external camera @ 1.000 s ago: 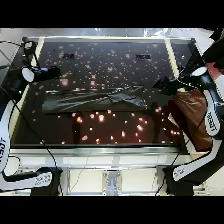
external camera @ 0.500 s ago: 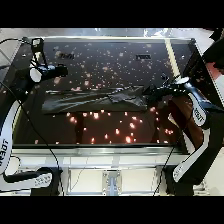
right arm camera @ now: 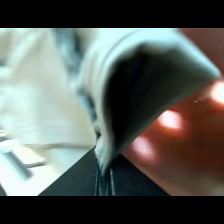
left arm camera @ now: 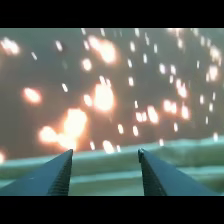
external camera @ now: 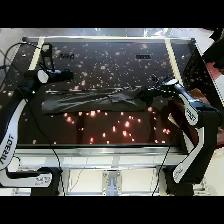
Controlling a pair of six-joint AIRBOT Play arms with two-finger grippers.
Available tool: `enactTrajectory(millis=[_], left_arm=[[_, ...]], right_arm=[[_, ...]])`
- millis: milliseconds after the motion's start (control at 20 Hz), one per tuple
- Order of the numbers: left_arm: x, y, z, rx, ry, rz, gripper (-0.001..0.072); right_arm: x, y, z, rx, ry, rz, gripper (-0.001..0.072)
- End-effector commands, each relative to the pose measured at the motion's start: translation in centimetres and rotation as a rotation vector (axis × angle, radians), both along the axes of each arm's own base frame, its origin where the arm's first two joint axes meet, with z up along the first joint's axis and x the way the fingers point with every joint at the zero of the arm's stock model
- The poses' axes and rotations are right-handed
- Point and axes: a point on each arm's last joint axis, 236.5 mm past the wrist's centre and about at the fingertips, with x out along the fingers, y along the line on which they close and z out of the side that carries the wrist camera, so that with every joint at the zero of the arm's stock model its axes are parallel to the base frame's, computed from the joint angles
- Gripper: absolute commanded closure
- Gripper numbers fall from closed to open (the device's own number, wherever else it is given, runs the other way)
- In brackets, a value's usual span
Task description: Fold the shirts.
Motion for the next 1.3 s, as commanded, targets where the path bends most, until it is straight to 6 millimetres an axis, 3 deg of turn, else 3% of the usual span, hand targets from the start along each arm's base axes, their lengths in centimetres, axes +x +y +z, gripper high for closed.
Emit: enactTrajectory(millis=[0, 50, 250, 450, 550, 700, 800, 900, 1100, 1250], left_arm=[[-3.2, -2.7, -5.8, 0.023, 0.219, -0.077, 0.0496], [-4.1, -3.9, -7.2, 0.031, 0.267, -0.106, 0.0677], [-6.9, -10.1, -10.1, 0.064, 0.342, -0.244, 0.0697], [-11.0, -19.5, -10.3, -0.021, 0.346, -0.472, 0.0697], [-11.3, -22.8, -9.3, -0.058, 0.281, -0.514, 0.0697], [-9.5, -23.7, -7.8, -0.074, 0.177, -0.496, 0.0697], [-8.2, -21.2, -6.3, -0.051, 0.151, -0.465, 0.0697], [-6.8, -16.2, -3.7, 0.022, 0.118, -0.423, 0.0697], [-5.7, -2.2, 3.0, 0.225, 0.058, -0.249, 0.0697], [-6.9, 6.6, 7.5, 0.243, 0.02, -0.065, 0.0697]], right_arm=[[0.6, 2.3, 5.2, 0.152, -0.072, 0.005, 0.0697], [0.6, 2.4, 6.9, 0.162, -0.098, 0.021, 0.0697], [-0.4, 3.1, 15.8, 0.191, -0.214, 0.094, 0.0698], [-2.2, 5.1, 23.3, 0.196, -0.296, 0.139, 0.0698], [-4.4, 7.1, 24.9, 0.185, -0.281, 0.213, 0.0698], [-6.4, 9.6, 25.7, 0.141, -0.272, 0.296, 0.0698], [-7.0, 11.4, 26.6, 0.131, -0.302, 0.327, 0.0698], [-7.4, 12.9, 27.4, 0.137, -0.317, 0.333, 0.0698], [-5.8, 17.3, 27.4, 0.119, -0.384, 0.253, 0.0699], [-4.6, 23.0, 27.0, 0.135, -0.466, 0.184, 0.07]])
